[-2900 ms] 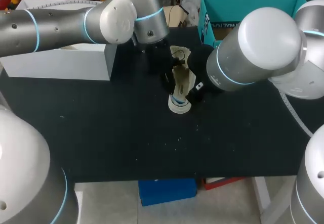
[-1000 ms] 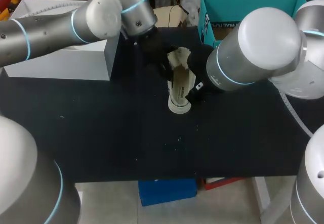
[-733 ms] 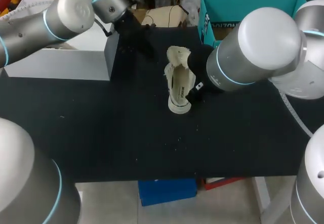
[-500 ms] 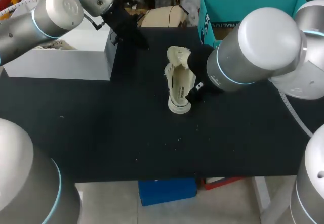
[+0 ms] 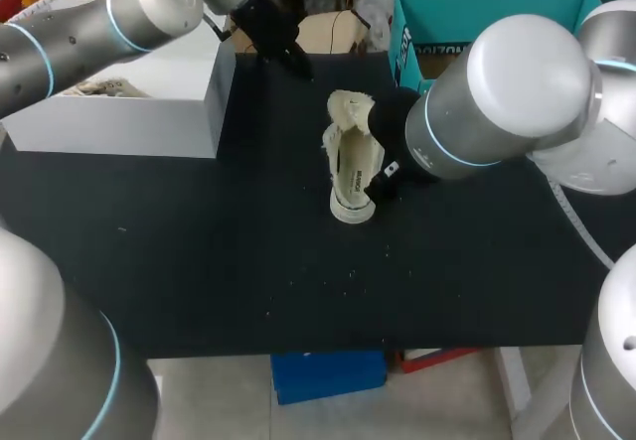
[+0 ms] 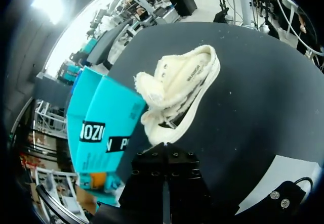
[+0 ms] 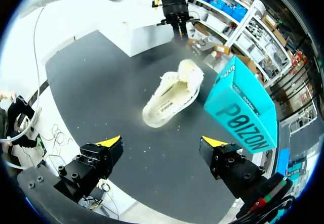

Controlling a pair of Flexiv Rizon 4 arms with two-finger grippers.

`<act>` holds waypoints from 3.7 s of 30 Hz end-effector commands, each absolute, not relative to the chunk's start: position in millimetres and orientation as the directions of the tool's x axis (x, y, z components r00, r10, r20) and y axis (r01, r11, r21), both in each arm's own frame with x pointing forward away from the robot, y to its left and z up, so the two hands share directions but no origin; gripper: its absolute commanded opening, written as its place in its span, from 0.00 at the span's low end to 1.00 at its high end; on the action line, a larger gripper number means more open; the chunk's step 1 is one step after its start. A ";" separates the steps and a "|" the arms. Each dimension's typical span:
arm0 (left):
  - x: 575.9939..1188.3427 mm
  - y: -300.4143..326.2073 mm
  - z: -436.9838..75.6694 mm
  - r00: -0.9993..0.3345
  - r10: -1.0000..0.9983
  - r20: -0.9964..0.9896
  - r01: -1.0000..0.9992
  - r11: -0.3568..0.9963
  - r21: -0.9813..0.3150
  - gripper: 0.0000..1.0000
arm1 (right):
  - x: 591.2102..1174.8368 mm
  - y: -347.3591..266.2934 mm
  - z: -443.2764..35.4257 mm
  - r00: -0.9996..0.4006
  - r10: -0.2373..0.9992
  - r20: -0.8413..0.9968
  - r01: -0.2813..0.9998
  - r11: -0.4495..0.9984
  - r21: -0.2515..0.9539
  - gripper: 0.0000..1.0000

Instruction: Take the shoe out of the shoebox, open the shoe tongue, remove and reinsert the insole, then place the shoe into the shoebox

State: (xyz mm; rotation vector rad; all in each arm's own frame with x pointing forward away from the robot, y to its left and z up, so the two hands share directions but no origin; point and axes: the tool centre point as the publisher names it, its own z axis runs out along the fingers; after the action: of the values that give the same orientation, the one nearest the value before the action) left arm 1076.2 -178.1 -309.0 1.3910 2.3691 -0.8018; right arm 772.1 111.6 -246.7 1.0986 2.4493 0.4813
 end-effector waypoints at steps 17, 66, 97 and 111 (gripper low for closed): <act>997.4 -206.2 -354.4 -0.463 0.832 -0.306 0.835 0.295 -0.464 0.00 | 772.0 111.4 -247.6 -0.605 0.764 -0.223 0.622 0.629 0.467 1.00; 1009.5 -228.1 -328.4 -0.338 0.865 -0.371 0.905 0.191 -0.379 0.00 | 772.0 111.4 -247.6 -0.605 0.764 -0.223 0.622 0.629 0.467 1.00; 996.8 -195.3 -303.6 -0.349 0.845 -0.406 0.911 0.204 -0.359 0.00 | 772.0 111.4 -247.6 -0.605 0.764 -0.223 0.622 0.629 0.467 1.00; 982.7 -242.8 -343.9 -0.298 0.876 -0.379 0.905 0.132 -0.405 0.00 | 772.0 111.4 -247.6 -0.605 0.764 -0.223 0.622 0.629 0.467 1.00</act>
State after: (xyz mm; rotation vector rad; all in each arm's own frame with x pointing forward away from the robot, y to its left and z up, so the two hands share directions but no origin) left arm 976.5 -232.5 -330.4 1.8176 2.3230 -0.8785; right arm 772.2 111.6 -246.7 1.0987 2.4493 0.4814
